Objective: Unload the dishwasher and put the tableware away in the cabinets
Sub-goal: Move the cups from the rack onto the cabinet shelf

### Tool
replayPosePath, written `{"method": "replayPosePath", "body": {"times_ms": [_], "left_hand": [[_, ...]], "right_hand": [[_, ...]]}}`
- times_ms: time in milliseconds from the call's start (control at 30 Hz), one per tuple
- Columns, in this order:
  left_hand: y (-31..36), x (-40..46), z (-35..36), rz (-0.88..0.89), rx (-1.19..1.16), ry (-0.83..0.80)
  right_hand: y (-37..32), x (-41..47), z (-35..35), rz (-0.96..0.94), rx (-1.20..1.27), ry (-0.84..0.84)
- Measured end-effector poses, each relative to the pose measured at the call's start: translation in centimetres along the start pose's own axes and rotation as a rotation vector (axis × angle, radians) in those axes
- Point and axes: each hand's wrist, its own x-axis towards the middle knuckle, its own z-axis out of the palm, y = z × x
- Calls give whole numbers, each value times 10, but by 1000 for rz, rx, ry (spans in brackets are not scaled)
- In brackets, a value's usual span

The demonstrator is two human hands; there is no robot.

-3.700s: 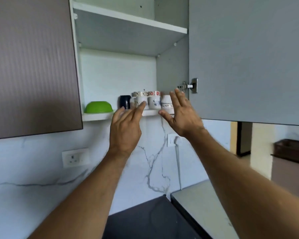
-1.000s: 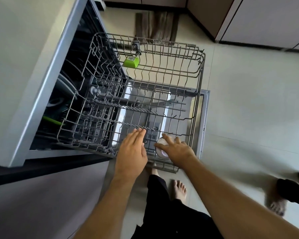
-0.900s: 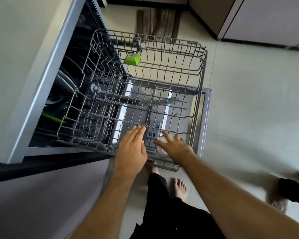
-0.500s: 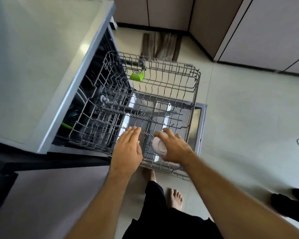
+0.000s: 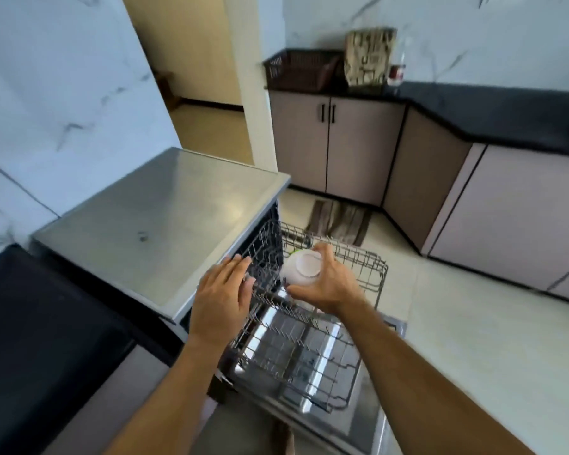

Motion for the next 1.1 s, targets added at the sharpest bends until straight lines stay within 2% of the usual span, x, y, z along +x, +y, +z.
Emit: {"method": "replayPosePath", "body": {"times_ms": [267, 467, 800, 1100], "left_hand": [[-25, 28, -111, -48, 118, 294], [-57, 37, -192, -115, 328, 422], [-143, 28, -365, -173, 531, 674], [-259, -2, -521, -152, 775, 883]], "right_hand": [[-123, 17, -45, -259, -26, 113], [-218, 17, -47, -488, 35, 126], [-419, 1, -14, -768, 160, 50], [-607, -17, 37, -1013, 281, 64]]}}
